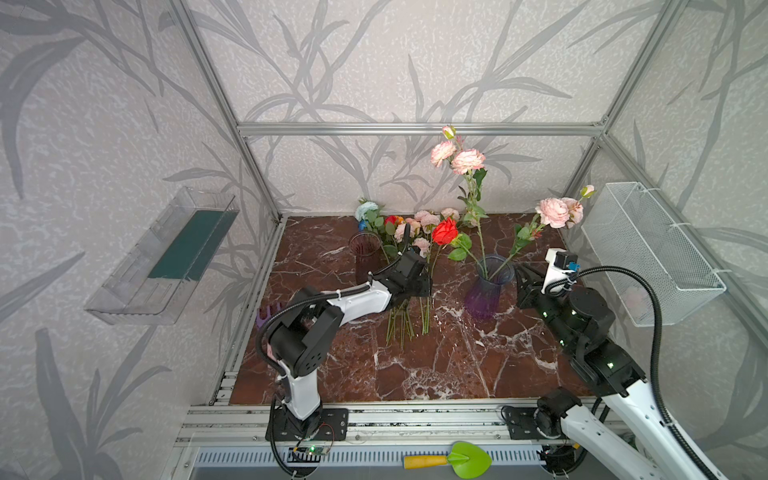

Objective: Arrange the flowers into the vase
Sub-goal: 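Grasp a pink rose stem in the pile with the left gripper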

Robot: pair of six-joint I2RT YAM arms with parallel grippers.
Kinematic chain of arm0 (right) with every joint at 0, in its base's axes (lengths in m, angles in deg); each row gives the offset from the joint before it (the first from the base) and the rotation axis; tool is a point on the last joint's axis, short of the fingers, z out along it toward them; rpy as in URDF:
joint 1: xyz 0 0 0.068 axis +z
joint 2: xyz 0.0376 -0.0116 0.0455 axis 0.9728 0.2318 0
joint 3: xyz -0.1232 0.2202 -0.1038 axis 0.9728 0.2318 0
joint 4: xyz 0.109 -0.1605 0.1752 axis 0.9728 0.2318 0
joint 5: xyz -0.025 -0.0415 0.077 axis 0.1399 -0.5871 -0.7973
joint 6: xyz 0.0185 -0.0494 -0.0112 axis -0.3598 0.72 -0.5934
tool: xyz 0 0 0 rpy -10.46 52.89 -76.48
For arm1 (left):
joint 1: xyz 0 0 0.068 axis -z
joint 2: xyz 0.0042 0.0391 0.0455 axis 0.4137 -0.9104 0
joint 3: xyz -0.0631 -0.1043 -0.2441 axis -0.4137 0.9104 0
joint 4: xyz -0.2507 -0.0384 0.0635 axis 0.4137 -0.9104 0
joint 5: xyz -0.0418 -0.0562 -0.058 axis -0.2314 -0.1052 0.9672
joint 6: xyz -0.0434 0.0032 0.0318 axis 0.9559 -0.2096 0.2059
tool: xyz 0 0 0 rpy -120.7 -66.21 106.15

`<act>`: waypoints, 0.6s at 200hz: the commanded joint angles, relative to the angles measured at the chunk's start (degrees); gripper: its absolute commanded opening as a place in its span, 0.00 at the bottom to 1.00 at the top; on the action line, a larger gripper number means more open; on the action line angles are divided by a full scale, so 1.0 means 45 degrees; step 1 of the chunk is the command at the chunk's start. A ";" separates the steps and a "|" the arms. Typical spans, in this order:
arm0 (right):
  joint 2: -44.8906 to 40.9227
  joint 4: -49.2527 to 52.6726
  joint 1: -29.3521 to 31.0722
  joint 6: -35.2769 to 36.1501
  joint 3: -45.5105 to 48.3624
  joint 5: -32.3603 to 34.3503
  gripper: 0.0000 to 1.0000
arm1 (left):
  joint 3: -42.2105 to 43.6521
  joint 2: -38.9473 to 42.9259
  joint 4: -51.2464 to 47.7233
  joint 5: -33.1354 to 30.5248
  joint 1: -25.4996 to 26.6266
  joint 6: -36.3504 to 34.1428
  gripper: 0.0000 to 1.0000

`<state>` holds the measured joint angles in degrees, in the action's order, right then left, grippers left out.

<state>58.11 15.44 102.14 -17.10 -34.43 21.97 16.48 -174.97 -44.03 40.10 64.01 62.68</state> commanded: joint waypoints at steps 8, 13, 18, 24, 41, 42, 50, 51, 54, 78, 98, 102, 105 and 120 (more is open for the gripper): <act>-0.0166 0.0063 -0.0031 -0.0059 -0.0199 -0.0156 0.21 | -0.1341 -0.0908 -0.1824 -0.0283 0.0036 -0.0016 0.41; -0.0168 0.0035 -0.0031 -0.0058 -0.0166 -0.0148 0.21 | -0.1625 -0.1085 -0.2106 -0.0406 0.0044 -0.0070 0.41; -0.0186 0.0013 -0.0032 -0.0058 -0.0138 -0.0150 0.21 | -0.1844 -0.1256 -0.2356 -0.0505 0.0035 -0.0150 0.42; -0.0191 0.0013 -0.0032 -0.0070 -0.0111 -0.0141 0.21 | -0.2108 -0.1501 -0.2706 -0.0655 0.0034 -0.0195 0.42; -0.0232 0.0010 -0.0041 -0.0096 -0.0091 -0.0156 0.21 | -0.2747 -0.2180 -0.3403 -0.0713 -0.0002 -0.0377 0.41; -0.0231 0.0011 -0.0036 -0.0093 -0.0091 -0.0155 0.21 | -0.2779 -0.2207 -0.3420 -0.0736 -0.0003 -0.0397 0.41; -0.0259 -0.0008 -0.0046 -0.0072 -0.0085 -0.0146 0.21 | -0.2960 -0.2450 -0.3587 -0.0927 -0.0003 -0.0427 0.40; -0.0259 -0.0008 -0.0046 -0.0072 -0.0085 -0.0146 0.21 | -0.2974 -0.2468 -0.3600 -0.0931 0.0006 -0.0432 0.40; -0.0268 -0.0017 -0.0048 -0.0062 -0.0085 -0.0132 0.21 | -0.3003 -0.2534 -0.3598 -0.0935 -0.0001 -0.0436 0.39; -0.0347 0.0015 -0.0052 -0.0016 -0.0086 -0.0071 0.21 | -0.3499 -0.3067 -0.3701 -0.0710 -0.0054 -0.0660 0.36; -0.0433 0.0081 -0.0049 0.0004 -0.0102 0.0020 0.21 | -0.3798 -0.3192 -0.3887 -0.0839 -0.0081 -0.0774 0.30; -0.0444 0.0078 -0.0037 0.0006 -0.0091 0.0039 0.21 | -0.3798 -0.3181 -0.3838 -0.0792 -0.0100 -0.0789 0.28; -0.0459 0.0094 -0.0044 0.0024 -0.0090 0.0050 0.21 | -0.3789 -0.3157 -0.3823 -0.0756 -0.0119 -0.0820 0.28; -0.0522 0.0148 -0.0050 0.0043 -0.0116 0.0098 0.21 | -0.3817 -0.3017 -0.3827 -0.0665 -0.0155 -0.0923 0.20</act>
<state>56.78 15.81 102.14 -17.12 -34.43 21.93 0.72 -188.78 -58.52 37.48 63.73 59.49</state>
